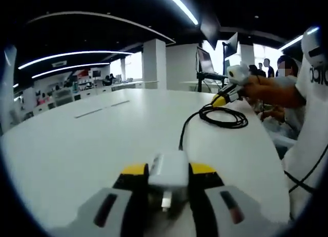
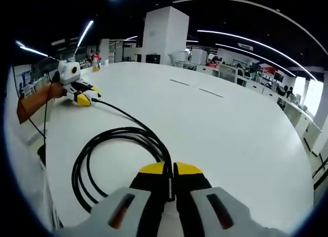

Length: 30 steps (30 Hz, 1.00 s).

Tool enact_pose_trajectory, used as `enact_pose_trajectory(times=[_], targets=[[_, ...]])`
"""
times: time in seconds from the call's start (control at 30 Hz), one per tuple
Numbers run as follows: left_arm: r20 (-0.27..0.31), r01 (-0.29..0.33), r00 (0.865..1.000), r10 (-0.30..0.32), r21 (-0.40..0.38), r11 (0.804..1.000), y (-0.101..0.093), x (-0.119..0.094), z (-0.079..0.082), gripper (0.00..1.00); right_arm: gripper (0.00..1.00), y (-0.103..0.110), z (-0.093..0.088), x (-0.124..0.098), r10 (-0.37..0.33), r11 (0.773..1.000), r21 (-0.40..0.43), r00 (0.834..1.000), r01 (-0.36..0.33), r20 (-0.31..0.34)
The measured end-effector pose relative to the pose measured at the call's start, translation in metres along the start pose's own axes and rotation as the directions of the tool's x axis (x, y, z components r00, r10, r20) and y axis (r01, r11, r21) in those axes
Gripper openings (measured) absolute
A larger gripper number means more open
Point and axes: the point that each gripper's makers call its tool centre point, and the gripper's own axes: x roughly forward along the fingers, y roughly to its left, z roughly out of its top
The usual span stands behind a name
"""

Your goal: Plug the desk Type‑C cable into the charger adapter.

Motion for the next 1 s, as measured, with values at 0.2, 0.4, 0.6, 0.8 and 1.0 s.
enact_pose_trajectory(times=[0.2,0.4,0.6,0.8,1.0], targets=[[0.008,-0.034,0.999,0.035,-0.019,0.999,0.007,0.006,0.003,0.28,0.04,-0.003,0.005,0.006,-0.009,1.000,0.014,1.000,0.009,0.014],[0.007,-0.056,0.998,0.056,-0.017,0.998,0.022,0.015,0.007,0.28,0.04,-0.011,0.016,0.019,-0.018,1.000,0.024,0.999,0.017,0.032],[0.016,-0.080,0.997,0.080,-0.020,0.997,0.036,0.023,0.010,0.28,0.04,-0.017,0.026,0.029,-0.024,0.999,0.031,0.999,0.022,0.046],[0.012,-0.083,0.996,0.083,-0.014,0.996,0.043,0.027,0.011,0.28,0.04,-0.025,0.033,0.041,-0.029,0.999,0.028,0.998,0.028,0.053],[0.013,-0.098,0.995,0.098,-0.006,0.995,0.056,0.032,0.013,0.28,0.04,-0.035,0.035,0.050,-0.039,0.999,0.037,0.998,0.037,0.057]])
